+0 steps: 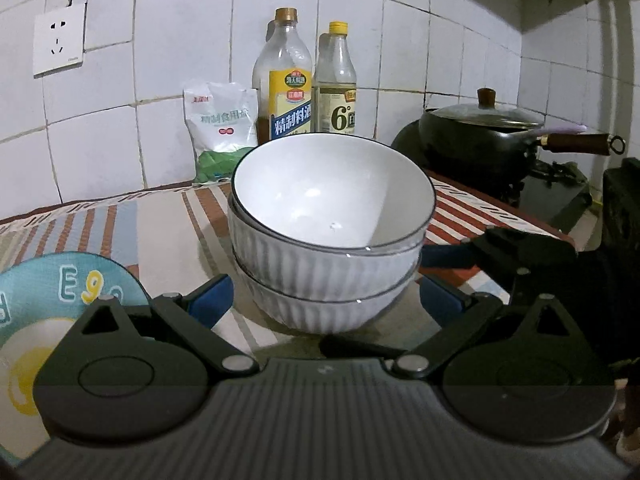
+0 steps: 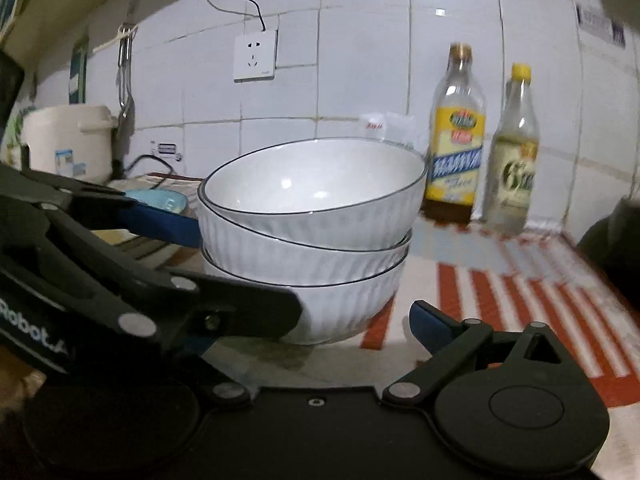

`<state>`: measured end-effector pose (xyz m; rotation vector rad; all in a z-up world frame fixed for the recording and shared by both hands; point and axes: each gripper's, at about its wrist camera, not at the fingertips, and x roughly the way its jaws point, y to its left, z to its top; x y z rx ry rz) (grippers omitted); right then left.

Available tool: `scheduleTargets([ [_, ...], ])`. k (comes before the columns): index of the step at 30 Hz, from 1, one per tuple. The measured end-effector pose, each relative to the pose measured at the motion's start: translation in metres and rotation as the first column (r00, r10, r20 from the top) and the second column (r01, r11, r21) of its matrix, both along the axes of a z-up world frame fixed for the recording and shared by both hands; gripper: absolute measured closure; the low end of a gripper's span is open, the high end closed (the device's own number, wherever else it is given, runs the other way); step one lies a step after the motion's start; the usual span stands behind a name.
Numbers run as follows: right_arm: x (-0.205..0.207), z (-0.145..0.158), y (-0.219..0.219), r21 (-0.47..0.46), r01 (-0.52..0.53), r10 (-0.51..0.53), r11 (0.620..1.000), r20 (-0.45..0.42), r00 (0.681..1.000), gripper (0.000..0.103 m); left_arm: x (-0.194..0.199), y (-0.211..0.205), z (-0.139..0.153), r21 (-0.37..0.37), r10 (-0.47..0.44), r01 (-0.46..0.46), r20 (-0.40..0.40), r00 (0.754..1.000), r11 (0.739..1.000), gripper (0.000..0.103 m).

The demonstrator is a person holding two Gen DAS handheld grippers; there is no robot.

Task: Organize plates and bowls
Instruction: 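Grasp the stack of three white bowls with both grippers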

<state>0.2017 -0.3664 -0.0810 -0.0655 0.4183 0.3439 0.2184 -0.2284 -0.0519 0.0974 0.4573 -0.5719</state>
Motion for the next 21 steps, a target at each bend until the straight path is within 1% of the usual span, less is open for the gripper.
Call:
scheduleTargets([
  [2,0.001,0.0,0.0,-0.009,-0.01,0.01,1.0,0.008,1.0,0.002,0.002,-0.001,0.0,0.005,0.005,-0.005,0.003,1.0,1.0,0.002],
  [7,0.001,0.003,0.006,-0.048,-0.048,0.05,0.998,0.032,0.998,0.002,0.008,-0.003,0.001,0.0,-0.024,0.024,-0.009,1.0,1.0,0.002],
  [10,0.004,0.003,0.009,-0.068,-0.047,0.05,0.997,0.044,0.998,0.0,0.011,-0.004,0.001,0.001,-0.03,0.03,-0.012,0.999,1.0,0.001],
  [16,0.012,0.001,0.004,-0.018,-0.049,0.05,0.999,0.033,0.998,0.0,0.012,0.0,-0.001,-0.018,-0.044,0.044,-0.008,0.999,0.999,0.0],
  [21,0.012,0.001,0.005,-0.016,-0.047,0.047,0.999,0.032,0.998,0.0,0.007,0.005,-0.001,-0.029,-0.053,0.055,0.042,0.998,0.998,0.0],
])
